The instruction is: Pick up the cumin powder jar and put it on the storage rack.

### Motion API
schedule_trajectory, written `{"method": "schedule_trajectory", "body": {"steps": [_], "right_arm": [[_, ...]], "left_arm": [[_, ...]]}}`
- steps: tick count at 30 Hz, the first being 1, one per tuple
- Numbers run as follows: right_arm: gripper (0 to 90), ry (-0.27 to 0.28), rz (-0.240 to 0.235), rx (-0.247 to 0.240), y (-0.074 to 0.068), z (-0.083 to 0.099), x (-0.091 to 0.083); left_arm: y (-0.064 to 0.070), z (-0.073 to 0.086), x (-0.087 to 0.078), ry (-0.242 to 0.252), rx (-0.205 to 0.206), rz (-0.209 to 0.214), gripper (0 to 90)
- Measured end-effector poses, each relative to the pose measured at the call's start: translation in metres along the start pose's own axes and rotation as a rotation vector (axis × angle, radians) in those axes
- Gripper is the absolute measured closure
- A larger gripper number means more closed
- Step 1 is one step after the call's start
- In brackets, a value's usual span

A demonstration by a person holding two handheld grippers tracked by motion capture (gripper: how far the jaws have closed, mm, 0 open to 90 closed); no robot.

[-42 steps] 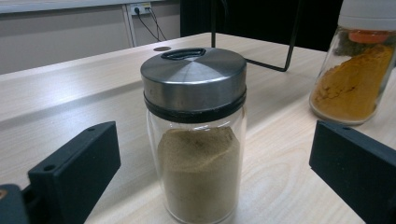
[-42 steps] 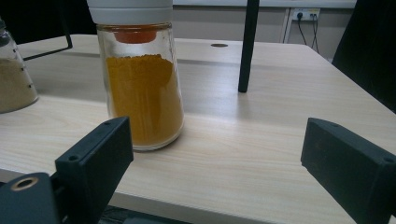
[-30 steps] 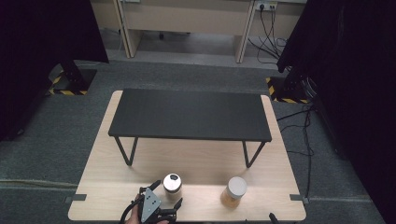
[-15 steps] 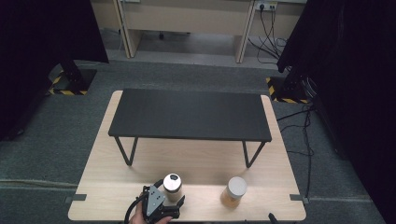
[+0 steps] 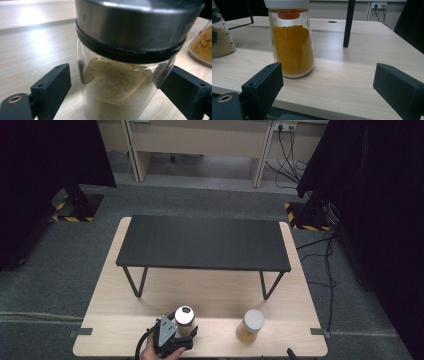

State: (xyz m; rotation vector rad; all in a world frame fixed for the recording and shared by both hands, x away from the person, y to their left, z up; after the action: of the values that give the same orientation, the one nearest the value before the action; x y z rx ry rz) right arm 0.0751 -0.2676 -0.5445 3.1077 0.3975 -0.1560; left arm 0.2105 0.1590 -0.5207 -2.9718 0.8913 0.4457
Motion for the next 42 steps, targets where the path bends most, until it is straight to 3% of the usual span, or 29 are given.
{"method": "schedule_trajectory", "body": {"steps": [10,17,30,42], "right_arm": [[9.5,-0.001,-0.003,0.000,0.000,0.000,0.000],[9.4,-0.003,-0.006,0.003,0.000,0.000,0.000],[9.5,0.001,-0.005,0.009,0.001,0.000,-0.001],[9.4,0.001,-0.008,0.009,0.001,0.000,-0.001]], "left_arm": [[0.001,0.000,0.002,0.001,-0.029,-0.014,19.3],[0.003,0.002,0.000,0.021,-0.020,-0.014,28.3],[0.001,0.001,0.000,0.017,0.004,0.018,29.5],[-0.003,-0.010,-0.014,0.024,0.016,0.010,29.8]]}}
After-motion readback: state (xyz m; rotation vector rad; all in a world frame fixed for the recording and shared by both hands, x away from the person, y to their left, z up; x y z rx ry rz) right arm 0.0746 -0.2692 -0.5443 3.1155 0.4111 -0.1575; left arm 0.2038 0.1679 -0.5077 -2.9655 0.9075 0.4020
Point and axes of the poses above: each handheld gripper's, and its own axes: x roughly forward along the jaws, z roughly out of its underside, y roughly to its right, the point moved 6 cm from there along x, roughly forward along the jaws, and after that the axes turned 7 degrees about y, right-handed, at the moved point
